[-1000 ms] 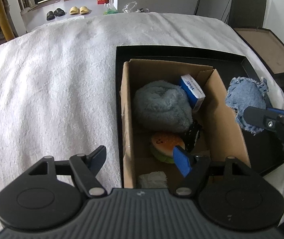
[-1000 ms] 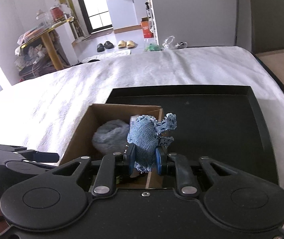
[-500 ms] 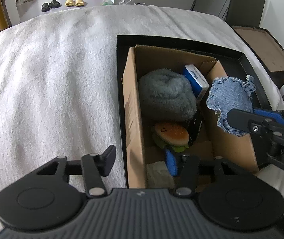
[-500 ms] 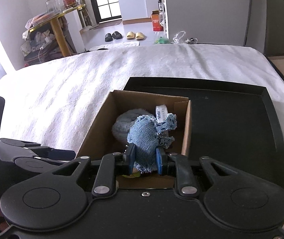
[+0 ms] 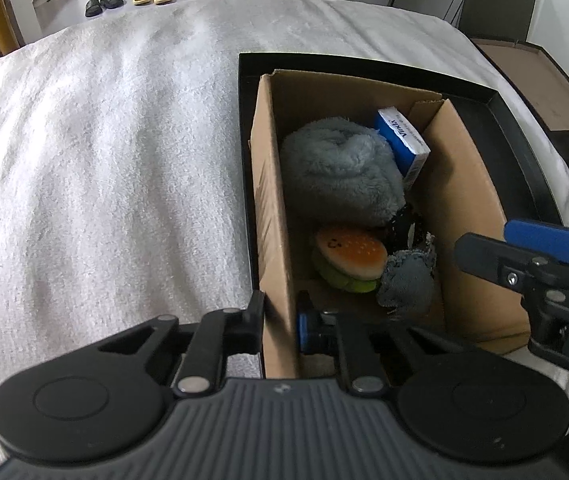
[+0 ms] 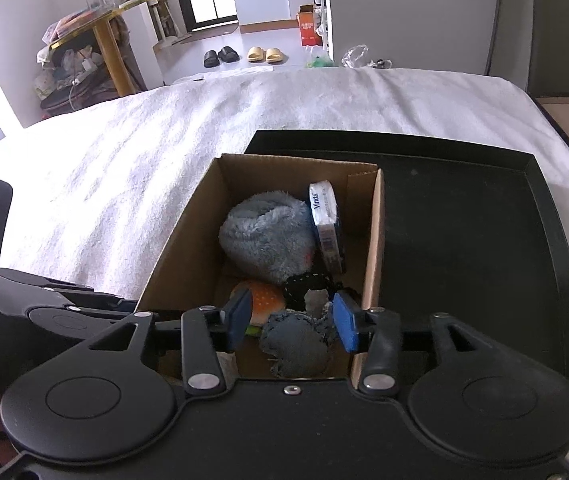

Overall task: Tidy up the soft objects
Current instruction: 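Open the right tool and withdraw it from the box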

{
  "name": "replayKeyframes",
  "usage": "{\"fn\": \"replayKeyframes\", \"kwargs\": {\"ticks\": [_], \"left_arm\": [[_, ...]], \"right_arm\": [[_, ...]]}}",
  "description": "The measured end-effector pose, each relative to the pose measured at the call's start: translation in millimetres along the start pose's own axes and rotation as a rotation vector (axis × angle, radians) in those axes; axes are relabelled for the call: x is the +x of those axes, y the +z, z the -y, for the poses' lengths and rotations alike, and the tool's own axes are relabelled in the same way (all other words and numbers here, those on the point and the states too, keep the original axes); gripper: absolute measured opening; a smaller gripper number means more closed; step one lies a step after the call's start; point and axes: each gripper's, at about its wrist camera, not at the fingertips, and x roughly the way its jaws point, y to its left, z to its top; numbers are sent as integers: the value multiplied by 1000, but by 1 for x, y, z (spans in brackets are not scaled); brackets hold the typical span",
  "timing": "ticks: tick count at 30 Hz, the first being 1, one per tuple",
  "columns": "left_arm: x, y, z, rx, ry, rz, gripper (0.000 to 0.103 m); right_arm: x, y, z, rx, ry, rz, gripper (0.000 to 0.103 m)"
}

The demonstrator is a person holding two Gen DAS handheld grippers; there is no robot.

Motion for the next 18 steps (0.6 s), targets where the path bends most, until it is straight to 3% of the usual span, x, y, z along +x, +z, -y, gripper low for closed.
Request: {"fn": "replayKeyframes", "kwargs": {"ticks": [18], "left_arm": [[-4, 8, 18, 70, 69, -8, 15]], "right_arm": [[-16, -2, 26, 32, -1, 12, 59]]}}
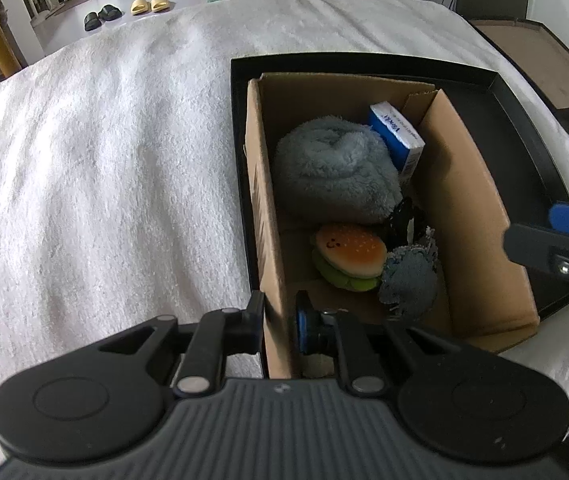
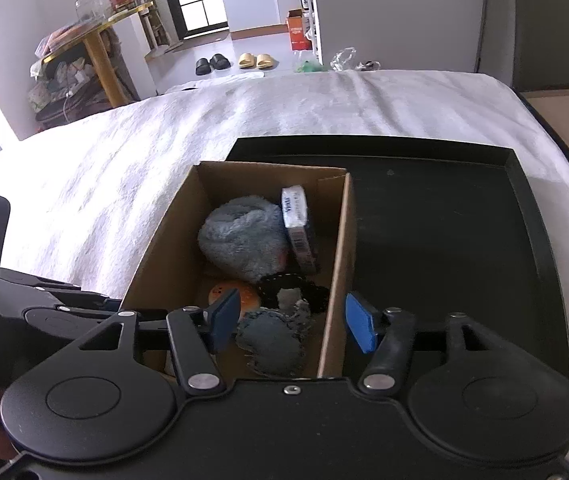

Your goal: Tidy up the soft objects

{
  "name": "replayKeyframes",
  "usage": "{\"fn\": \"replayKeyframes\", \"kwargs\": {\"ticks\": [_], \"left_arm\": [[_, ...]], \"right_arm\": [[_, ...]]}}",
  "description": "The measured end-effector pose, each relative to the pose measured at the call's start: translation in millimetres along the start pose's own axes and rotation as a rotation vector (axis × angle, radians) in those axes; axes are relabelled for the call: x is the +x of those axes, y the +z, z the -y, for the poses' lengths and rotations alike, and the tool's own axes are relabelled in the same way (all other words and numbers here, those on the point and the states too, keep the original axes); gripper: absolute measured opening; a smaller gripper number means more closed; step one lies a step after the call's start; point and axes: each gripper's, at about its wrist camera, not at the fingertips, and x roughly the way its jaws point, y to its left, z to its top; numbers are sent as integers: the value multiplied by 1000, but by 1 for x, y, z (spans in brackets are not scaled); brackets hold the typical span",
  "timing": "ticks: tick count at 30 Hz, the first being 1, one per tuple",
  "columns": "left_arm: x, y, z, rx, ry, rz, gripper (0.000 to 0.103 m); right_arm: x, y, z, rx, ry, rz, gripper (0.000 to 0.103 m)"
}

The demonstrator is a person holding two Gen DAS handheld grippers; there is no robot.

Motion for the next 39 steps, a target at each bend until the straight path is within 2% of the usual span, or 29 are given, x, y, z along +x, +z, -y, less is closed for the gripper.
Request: {"fn": "replayKeyframes", "kwargs": {"ticks": [4, 7, 9, 12, 18, 22, 26, 30, 39], "left_arm": [[-10, 5, 6, 18, 12, -5, 20], [-21, 9, 9, 21, 13, -2, 31], [-29, 10, 11, 18, 17, 9, 42], [-43, 12, 10, 6, 9, 22, 52], [-76, 13, 14, -10, 23, 82, 68], [-95, 12, 17, -9, -17, 90, 73], [-115, 10, 20, -22, -42, 108, 82], [-133, 7, 23, -28, -55, 128, 88], [-175, -5, 27, -39, -61, 208, 89]], "right_arm": [[-10, 0, 10, 3, 0, 6, 65], [-19, 0, 20, 18, 0, 15, 69], [-26, 2, 28, 33, 5, 21, 71], [-37, 4, 41, 47, 11, 34, 77], [-62, 3, 62, 92, 22, 70, 83], [-74, 2, 70, 112, 33, 81, 91], [-86, 1, 75, 117, 45, 90, 103], [-100, 0, 82, 140, 49, 104, 103], [-137, -7, 93, 155, 31, 160, 103]]}}
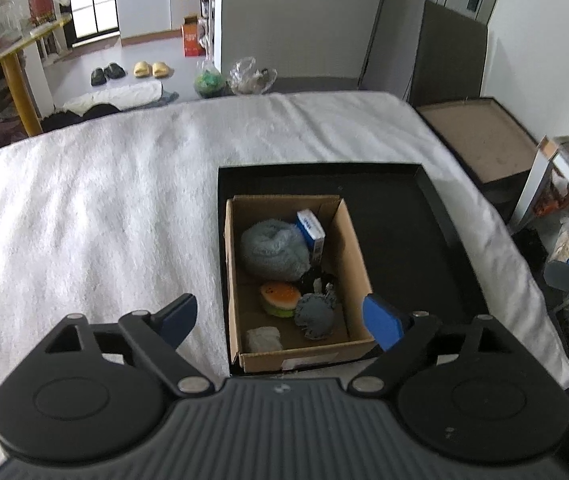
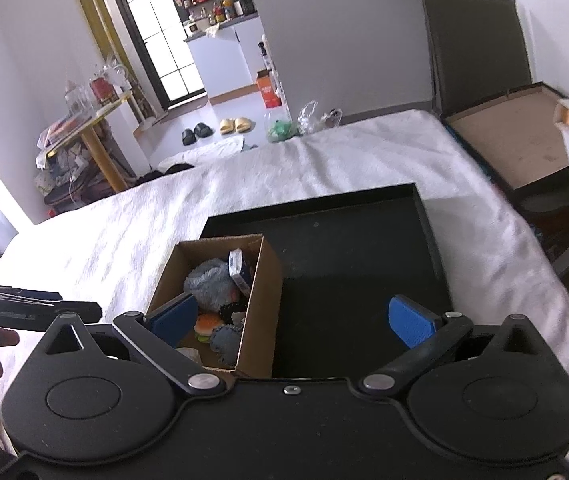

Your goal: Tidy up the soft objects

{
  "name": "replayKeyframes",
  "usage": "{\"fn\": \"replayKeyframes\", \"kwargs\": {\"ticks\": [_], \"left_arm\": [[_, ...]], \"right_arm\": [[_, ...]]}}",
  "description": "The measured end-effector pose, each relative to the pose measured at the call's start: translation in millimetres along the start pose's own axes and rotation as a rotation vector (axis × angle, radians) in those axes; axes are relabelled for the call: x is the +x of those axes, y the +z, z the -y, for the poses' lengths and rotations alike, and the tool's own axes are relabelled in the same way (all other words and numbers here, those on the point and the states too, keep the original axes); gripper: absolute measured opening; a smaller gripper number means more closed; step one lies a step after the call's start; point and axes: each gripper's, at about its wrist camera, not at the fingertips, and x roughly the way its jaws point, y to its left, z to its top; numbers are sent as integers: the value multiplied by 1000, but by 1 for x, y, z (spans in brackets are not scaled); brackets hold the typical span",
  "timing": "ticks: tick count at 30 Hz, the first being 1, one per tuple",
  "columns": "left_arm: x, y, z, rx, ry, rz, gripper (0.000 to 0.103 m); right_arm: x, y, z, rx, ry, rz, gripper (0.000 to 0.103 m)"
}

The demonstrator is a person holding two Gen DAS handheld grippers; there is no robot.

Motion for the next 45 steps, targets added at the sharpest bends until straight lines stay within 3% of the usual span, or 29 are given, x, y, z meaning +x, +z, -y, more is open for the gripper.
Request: {"fn": "replayKeyframes", "kwargs": {"ticks": [20, 33, 41, 45], "left_arm": [[-82, -25, 26, 29, -47, 154, 89], [-107, -42, 44, 3, -45, 205, 89], [-116, -52, 46, -27, -49, 228, 89], [-119, -57, 51, -13, -66, 228, 90]], "right_arm": [[-64, -14, -11, -16, 16, 90, 103], [-98, -16, -14, 10, 62, 122, 103], [-109, -19, -17, 36, 43, 130, 103], [-113, -24, -18, 43, 88, 130, 103]]}}
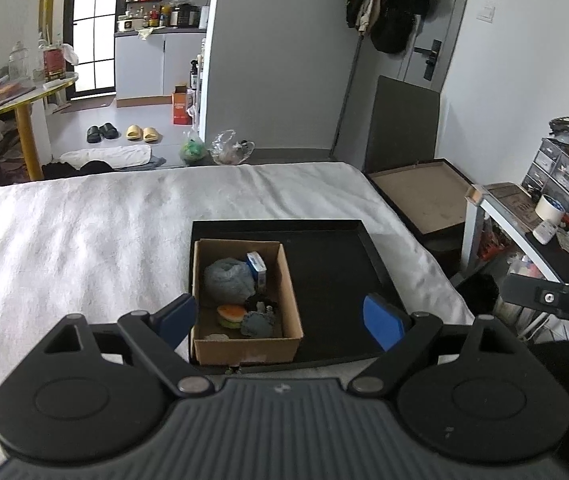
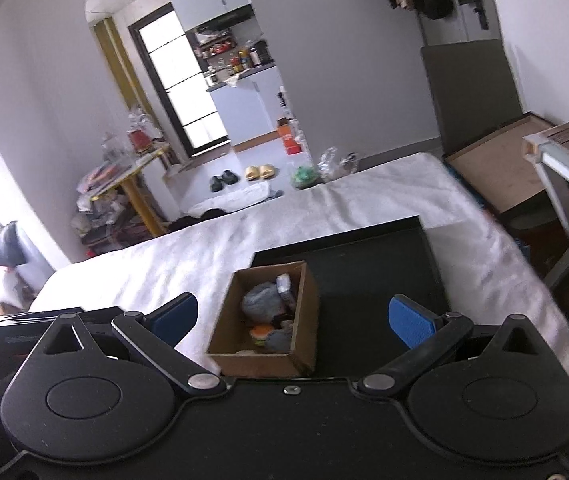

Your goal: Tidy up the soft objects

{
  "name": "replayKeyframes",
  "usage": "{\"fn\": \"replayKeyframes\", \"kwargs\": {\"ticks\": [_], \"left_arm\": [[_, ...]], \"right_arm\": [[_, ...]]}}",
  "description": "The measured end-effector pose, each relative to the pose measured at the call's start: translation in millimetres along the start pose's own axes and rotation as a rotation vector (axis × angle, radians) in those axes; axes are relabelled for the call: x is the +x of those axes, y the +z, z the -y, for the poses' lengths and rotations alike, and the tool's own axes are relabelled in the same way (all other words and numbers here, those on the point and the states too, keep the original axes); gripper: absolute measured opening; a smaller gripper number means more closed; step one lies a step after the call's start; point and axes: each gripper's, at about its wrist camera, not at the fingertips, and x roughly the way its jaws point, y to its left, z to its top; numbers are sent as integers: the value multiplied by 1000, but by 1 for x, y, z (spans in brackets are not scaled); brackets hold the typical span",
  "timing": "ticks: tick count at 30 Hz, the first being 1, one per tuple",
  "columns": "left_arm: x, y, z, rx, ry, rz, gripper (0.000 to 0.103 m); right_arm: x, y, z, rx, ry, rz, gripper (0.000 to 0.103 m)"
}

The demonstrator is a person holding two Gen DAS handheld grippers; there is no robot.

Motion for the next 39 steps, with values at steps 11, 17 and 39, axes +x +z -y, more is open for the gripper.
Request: {"fn": "replayKeyframes", "kwargs": {"ticks": [11, 17, 39], "left_arm": [[-2, -7, 2, -14, 6, 5, 90], [-2, -10, 4, -19, 7, -3, 90], [3, -14, 5, -25, 11, -41, 90]], "right_arm": [[-12, -13, 3, 2, -48, -4, 103], [-15, -15, 7, 25, -61, -7, 103], [-13, -16, 9, 26, -51, -28, 103]]}}
